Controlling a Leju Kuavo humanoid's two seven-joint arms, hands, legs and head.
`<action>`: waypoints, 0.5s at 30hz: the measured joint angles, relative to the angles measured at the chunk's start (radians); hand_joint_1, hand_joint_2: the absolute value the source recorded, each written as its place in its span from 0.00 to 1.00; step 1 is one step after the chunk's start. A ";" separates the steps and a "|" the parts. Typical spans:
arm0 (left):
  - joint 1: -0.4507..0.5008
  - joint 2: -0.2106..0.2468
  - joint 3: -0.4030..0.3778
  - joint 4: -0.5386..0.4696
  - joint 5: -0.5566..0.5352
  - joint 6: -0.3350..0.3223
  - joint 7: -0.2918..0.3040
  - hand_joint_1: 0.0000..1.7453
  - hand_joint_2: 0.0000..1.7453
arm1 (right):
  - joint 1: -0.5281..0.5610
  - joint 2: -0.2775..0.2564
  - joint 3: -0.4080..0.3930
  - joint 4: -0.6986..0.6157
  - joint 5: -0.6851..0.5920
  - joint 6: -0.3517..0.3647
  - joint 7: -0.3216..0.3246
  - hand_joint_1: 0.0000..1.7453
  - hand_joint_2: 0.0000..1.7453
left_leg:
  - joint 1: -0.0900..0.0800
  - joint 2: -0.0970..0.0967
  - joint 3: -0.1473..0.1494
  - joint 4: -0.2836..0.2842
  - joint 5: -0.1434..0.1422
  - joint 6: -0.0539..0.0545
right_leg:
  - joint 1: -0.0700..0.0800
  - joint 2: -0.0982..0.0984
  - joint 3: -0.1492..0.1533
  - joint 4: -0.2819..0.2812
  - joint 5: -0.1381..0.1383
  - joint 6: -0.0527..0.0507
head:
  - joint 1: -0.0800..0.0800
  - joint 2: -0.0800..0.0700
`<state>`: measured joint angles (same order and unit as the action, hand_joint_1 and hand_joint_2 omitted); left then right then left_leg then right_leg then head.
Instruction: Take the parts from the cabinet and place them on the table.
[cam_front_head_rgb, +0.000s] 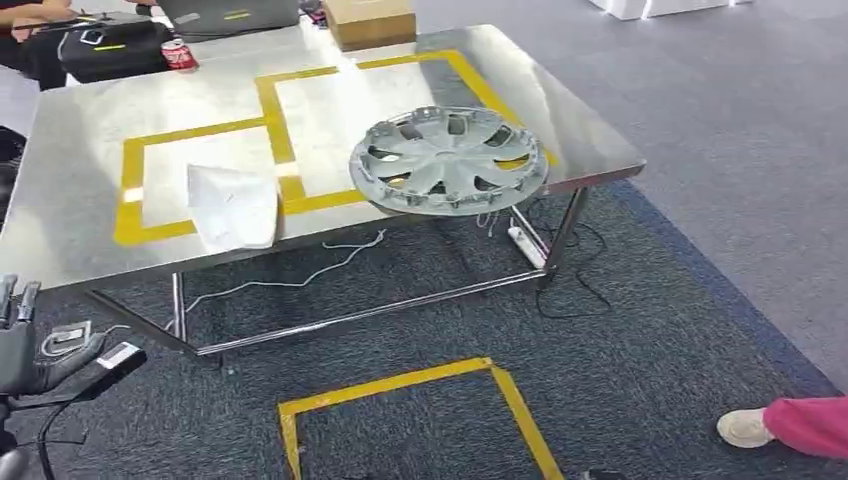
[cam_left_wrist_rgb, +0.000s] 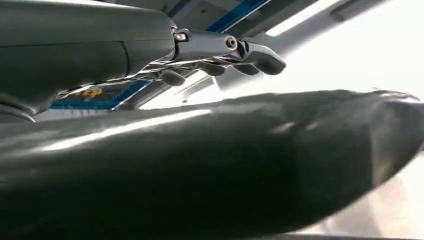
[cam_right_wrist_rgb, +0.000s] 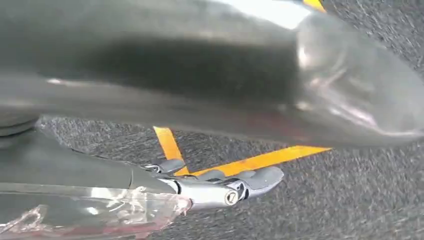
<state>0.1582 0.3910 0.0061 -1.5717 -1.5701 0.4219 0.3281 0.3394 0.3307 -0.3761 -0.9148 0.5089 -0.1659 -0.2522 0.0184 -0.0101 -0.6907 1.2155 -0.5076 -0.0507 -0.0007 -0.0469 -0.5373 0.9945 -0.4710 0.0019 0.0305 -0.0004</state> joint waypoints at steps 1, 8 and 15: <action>0.000 0.000 0.002 0.000 0.000 0.000 -0.006 0.00 0.00 | -0.001 0.000 0.002 0.000 0.000 0.000 0.000 0.00 0.00 | 0.000 0.012 0.046 -0.085 0.043 0.000 | 0.000 -0.010 0.003 0.000 -0.002 0.003 | 0.000 0.000; 0.001 -0.011 0.047 0.006 0.000 0.005 -0.048 0.00 0.00 | -0.007 -0.001 0.014 0.000 0.000 -0.003 0.000 0.00 0.00 | -0.004 0.024 0.121 -0.236 0.074 0.040 | 0.006 -0.034 0.011 0.010 -0.027 0.041 | 0.002 0.000; -0.005 -0.022 0.069 0.028 0.000 0.024 -0.082 0.00 0.00 | -0.014 -0.004 0.029 0.018 -0.007 -0.012 -0.008 0.00 0.00 | -0.004 -0.040 0.120 -0.235 0.075 0.054 | 0.004 0.045 -0.128 0.269 -0.108 0.043 | 0.007 0.000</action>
<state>0.1536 0.3689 0.0756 -1.5438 -1.5702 0.4456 0.2460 0.3257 0.3265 -0.3471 -0.8972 0.5016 -0.1778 -0.2598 0.0144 -0.0498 -0.5707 0.9805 -0.4321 0.0031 0.0038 -0.0017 -0.6657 1.2637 -0.5785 0.0451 0.0374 -0.0004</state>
